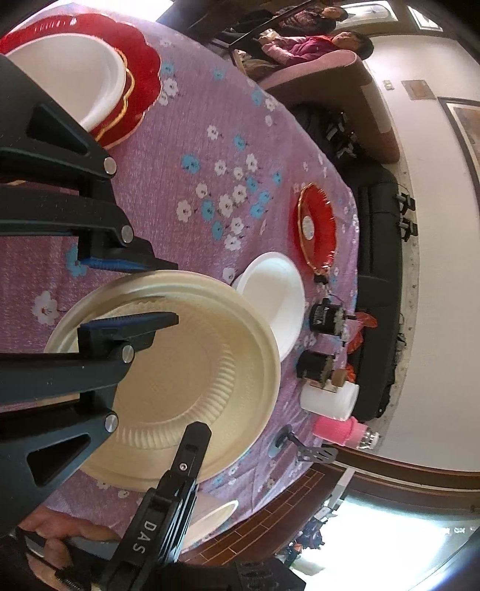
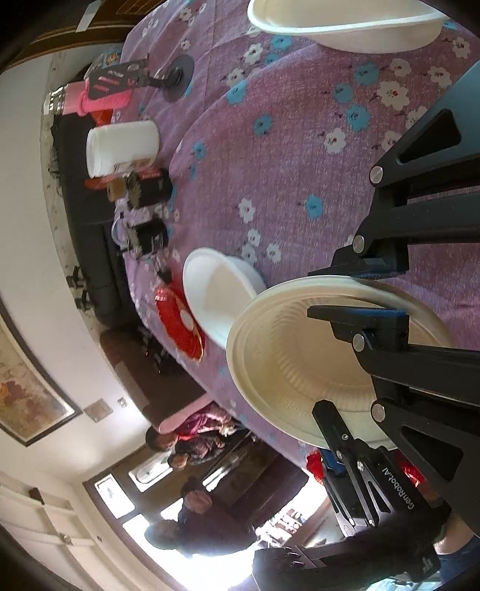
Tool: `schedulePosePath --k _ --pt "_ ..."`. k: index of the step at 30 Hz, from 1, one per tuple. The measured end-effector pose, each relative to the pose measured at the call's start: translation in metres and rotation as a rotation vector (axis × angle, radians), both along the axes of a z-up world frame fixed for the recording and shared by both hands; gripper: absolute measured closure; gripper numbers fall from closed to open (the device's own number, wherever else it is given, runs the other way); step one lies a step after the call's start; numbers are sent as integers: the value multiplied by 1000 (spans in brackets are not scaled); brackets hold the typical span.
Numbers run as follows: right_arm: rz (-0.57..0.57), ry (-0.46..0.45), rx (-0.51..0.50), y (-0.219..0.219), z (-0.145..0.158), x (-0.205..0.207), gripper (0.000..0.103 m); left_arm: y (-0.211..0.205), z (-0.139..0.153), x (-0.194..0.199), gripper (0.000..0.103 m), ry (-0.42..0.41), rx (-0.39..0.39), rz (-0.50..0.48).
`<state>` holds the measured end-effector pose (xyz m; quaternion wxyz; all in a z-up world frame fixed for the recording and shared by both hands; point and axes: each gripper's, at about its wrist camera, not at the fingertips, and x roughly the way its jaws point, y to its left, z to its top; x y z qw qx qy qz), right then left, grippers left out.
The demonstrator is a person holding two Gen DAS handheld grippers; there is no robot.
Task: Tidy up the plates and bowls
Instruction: 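Lift the cream plate and carry it toward the stacked plates, then lower the cream plate onto the white plate and open the right gripper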
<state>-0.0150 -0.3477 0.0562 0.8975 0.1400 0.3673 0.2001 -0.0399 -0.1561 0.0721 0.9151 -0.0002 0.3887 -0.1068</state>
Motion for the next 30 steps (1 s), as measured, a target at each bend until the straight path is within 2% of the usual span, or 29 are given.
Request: schedulePosePath --k 8,17,26,30 --pt "34 13 45 23 10 -8 89 28 17 -17 85 -36 -15 3" --pt "41 83 131 67 9 -25 89 76 29 -44 85 -67 -23 19" --pt "122 110 135 135 10 -35 89 144 33 -73 84 -86 -42 103" --pt "161 129 122 165 7 -34 89 172 24 -75 84 -66 -52 153"
